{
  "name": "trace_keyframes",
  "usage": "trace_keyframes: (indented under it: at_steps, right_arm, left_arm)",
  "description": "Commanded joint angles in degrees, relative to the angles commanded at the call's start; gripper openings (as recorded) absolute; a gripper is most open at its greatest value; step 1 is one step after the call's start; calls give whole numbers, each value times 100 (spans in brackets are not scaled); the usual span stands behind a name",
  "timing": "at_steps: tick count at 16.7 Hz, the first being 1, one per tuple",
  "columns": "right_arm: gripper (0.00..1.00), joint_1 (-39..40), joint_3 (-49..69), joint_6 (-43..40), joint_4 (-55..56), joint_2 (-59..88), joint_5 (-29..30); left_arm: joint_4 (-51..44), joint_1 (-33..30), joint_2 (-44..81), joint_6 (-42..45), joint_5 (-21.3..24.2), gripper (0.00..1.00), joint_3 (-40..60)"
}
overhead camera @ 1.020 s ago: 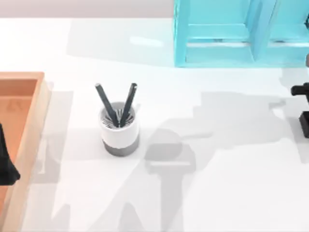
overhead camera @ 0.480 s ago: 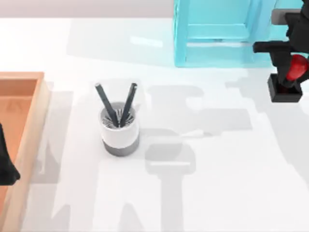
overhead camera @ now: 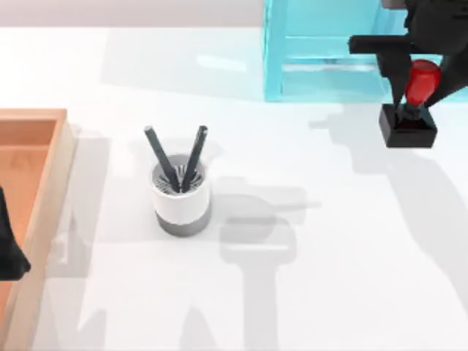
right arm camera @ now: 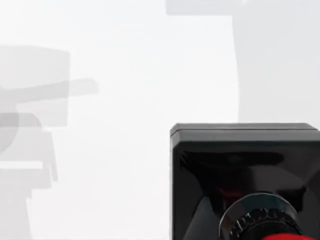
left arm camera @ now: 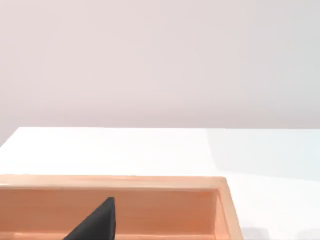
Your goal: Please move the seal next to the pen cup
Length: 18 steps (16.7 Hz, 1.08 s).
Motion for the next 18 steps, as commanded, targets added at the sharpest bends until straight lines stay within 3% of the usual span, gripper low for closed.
trace_keyframes:
  at_steps: [5,14,18]
  right_arm:
    - [0,181,83,220,36,32,52]
    - [0,2368,720,2338,261,436,613]
    - [0,2730,809,2699,328,474,717]
  left_arm:
    - [0,0,0,0,0,100,0]
    - [0,0,0,0,0,100,0]
    - [0,0,0,0,0,100,0]
